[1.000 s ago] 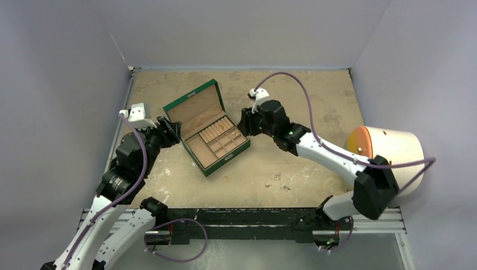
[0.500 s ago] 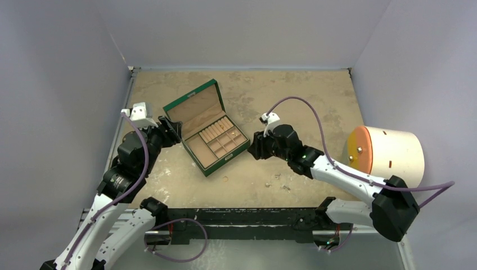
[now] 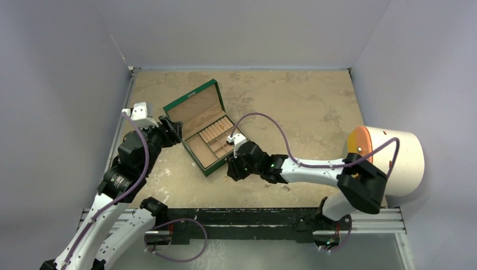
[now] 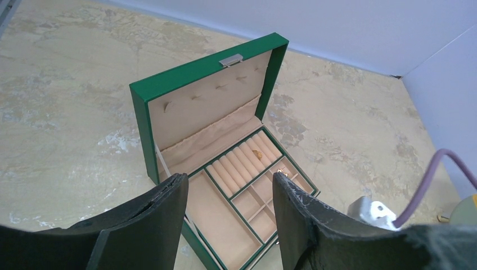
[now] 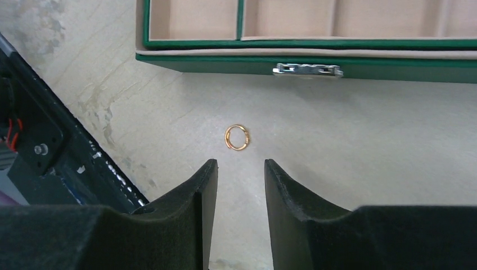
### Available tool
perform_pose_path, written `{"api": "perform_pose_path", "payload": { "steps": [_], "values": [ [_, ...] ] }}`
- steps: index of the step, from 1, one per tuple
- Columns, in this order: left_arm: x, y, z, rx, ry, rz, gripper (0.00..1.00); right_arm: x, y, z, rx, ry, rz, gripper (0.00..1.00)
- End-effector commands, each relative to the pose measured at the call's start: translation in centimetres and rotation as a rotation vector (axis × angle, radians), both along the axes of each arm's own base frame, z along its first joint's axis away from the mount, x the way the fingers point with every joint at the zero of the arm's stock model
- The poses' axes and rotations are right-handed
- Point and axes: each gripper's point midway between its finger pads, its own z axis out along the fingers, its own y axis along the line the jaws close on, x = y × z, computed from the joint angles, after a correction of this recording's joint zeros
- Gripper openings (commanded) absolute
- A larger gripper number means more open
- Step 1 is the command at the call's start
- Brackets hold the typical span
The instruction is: Organize the mixed jewelry
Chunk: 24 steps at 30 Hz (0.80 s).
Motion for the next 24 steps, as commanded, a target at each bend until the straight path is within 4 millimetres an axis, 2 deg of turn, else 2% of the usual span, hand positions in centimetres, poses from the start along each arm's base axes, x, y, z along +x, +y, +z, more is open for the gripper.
{"api": "perform_pose_path", "payload": {
  "steps": [1,11,24],
  "values": [
    [0.2,-0.1,0.4,0.005,-0.021,-0.01,0.56,1.2,2.9,1.6,0.036,-0.062,-0.016,0.38],
    [0.1,-0.1,0.6,0.002,-0.026,-0.013,0.56,1.0,4.2,-0.7,-0.038,-0.063,0.031,0.31],
    [0.2,-0.2,0.5,0.003,-0.023,-0.014,0.56,0.3,4.2,-3.2,-0.101,-0.04,0.053,0.29]
  ]
}}
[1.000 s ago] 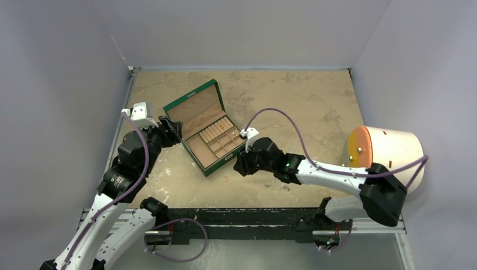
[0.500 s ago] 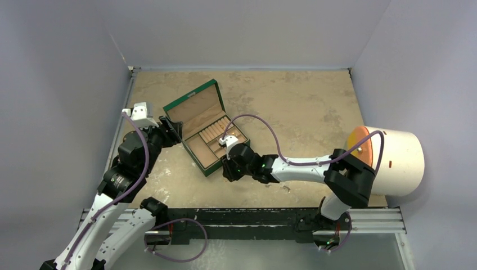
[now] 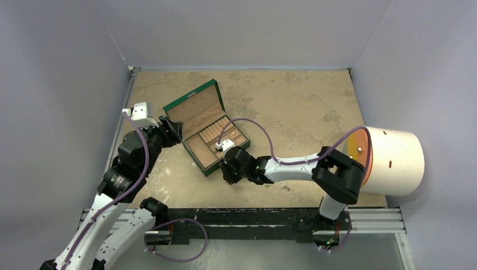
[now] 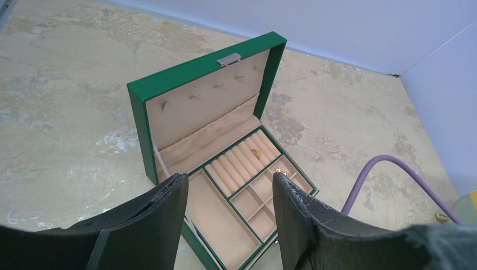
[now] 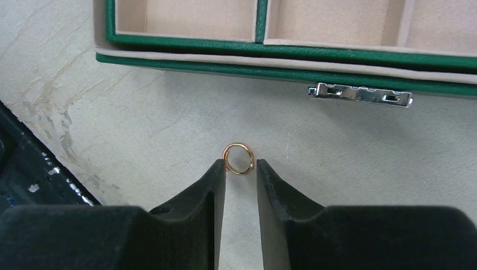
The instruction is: Organize the mixed jewelry
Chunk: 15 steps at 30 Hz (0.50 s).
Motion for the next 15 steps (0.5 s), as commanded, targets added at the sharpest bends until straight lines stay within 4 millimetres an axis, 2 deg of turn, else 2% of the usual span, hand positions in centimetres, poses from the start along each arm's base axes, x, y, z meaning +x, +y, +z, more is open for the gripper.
{"api": "perform_pose_path", "payload": {
  "steps": [1,15],
  "values": [
    [0.2,0.0,0.4,0.005,-0.022,-0.005,0.56,0.7,1.4,1.3,0.027,-0.039,0.007,0.29],
    [0.2,0.0,0.4,0.005,-0.021,-0.005,0.56,0.8,0.8,0.0,-0.04,-0.066,-0.005,0.24]
  ]
}}
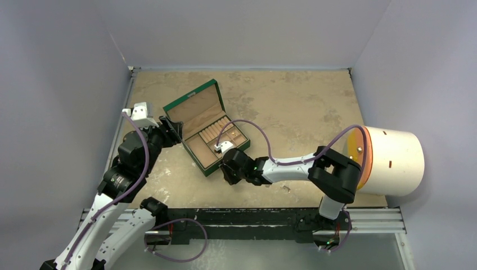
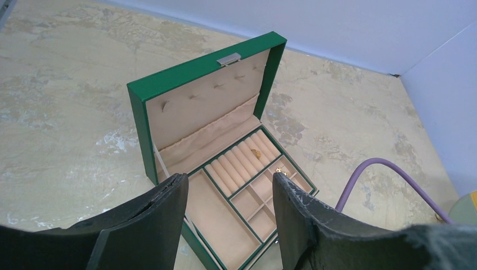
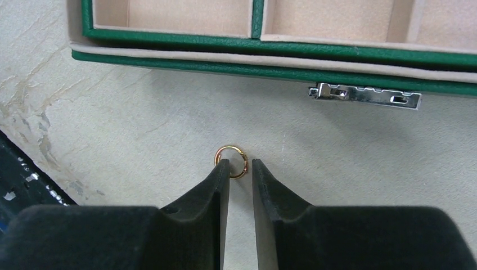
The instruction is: Organize the mixed jewelry
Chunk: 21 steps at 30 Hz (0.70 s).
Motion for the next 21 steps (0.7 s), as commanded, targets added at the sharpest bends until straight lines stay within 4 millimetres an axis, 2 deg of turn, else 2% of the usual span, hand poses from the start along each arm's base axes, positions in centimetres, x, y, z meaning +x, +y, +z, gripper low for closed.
{"api": "perform_pose_path", "payload": {
  "steps": [1,12,17,19,21],
  "values": [
    [0.2,0.0,0.4,0.005,-0.022,-0.005,0.56,0.9,0.9,0.9,-0.004,-0.055,-0.005,0.23],
    [0.2,0.0,0.5,0.004,-0.024,-0.005,0.56,0.6,0.2,-0.2,-0.118,-0.117,0.001,0.17],
    [0.2,0.0,0.4,0.005,-0.02,-0.005,0.56,0.4,-0.4,-0.7,-0.185,-0.15,-0.003,0.08],
    [0.2,-0.1,0.3,0.002,-0.017,-0.008,0.56,0.2,-0.9,-0.9,-0.209,-0.154,-0.005,0.01],
    [0.2,-0.2,0.3,-0.002,-0.017,-0.009,0.56,-0.1,-1.2,-1.0,-0.22,-0.151,-0.005,0.0]
  ]
}}
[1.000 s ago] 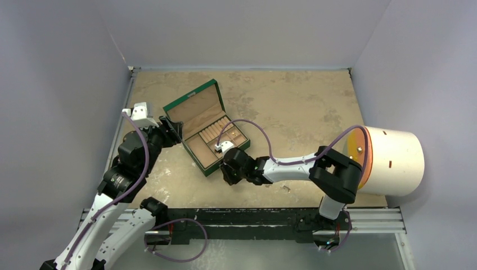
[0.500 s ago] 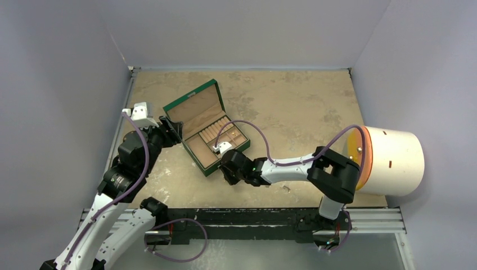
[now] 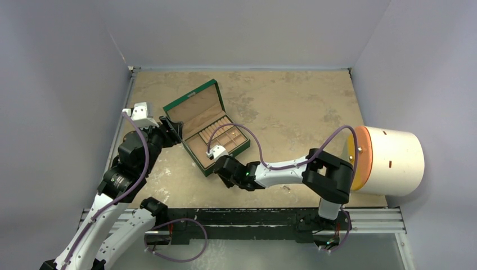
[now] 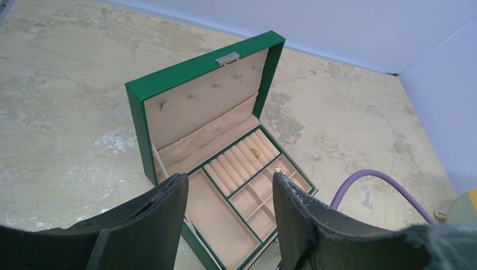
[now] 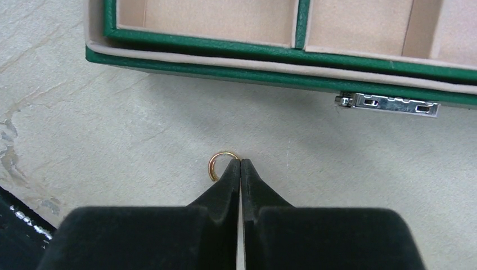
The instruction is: Organize the mixed jewelry
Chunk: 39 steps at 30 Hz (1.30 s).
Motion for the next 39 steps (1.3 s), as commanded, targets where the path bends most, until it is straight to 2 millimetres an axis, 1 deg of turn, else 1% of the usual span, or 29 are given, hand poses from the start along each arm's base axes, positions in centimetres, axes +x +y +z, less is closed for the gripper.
{"api": "perform_pose_path", "payload": {
  "steps": [1,5,8,14,17,20,23,26,30,32,38,39],
  "values": [
    [0.2,-0.1,0.3,-0.002,-0.018,-0.006,0.56,-0.3,-1.9,-0.8,-0.096,-0.015,-0.018,0.0],
    [0.0,-0.4,0.5,-0.02,-0.024,-0.02,0.56,-0.6,-2.6,-0.5,-0.094,-0.016,-0.037,0.0],
    [0.0,-0.9,0.5,-0.036,-0.02,-0.044,0.56,-0.7,-3.3,0.2,-0.077,-0.021,-0.072,0.0],
    [-0.6,-2.3,-0.2,-0.089,0.013,-0.107,0.56,-1.1,-4.6,1.2,-0.027,-0.012,-0.127,0.0],
    [-1.2,-3.4,-0.4,-0.13,0.038,-0.163,0.56,-1.5,-5.2,1.5,0.001,0.001,-0.146,0.0],
    [-1.8,-4.7,-1.0,-0.171,0.08,-0.222,0.56,-2.1,-5.7,1.8,0.026,0.027,-0.153,0.0],
    [-2.3,-5.8,-1.9,-0.213,0.127,-0.268,0.57,-2.1,-6.2,2.4,0.041,0.02,-0.173,0.0],
    [-3.0,-7.4,-3.0,-0.275,0.179,-0.341,0.57,-1.8,-6.6,3.0,0.048,0.011,-0.209,0.0],
    [-3.9,-9.6,-5.1,-0.371,0.264,-0.427,0.57,-1.1,-7.1,4.9,0.082,-0.016,-0.273,0.0],
    [-4.3,-10.5,-5.8,-0.438,0.295,-0.46,0.57,-0.7,-7.3,6.0,0.109,-0.031,-0.305,0.0],
    [-5.0,-12.7,-7.7,-0.628,0.36,-0.537,0.57,0.5,-7.1,9.6,0.202,-0.071,-0.364,0.0],
    [-5.1,-12.9,-8.3,-0.655,0.376,-0.54,0.57,0.7,-7.0,10.4,0.222,-0.081,-0.371,0.0]
  ]
}}
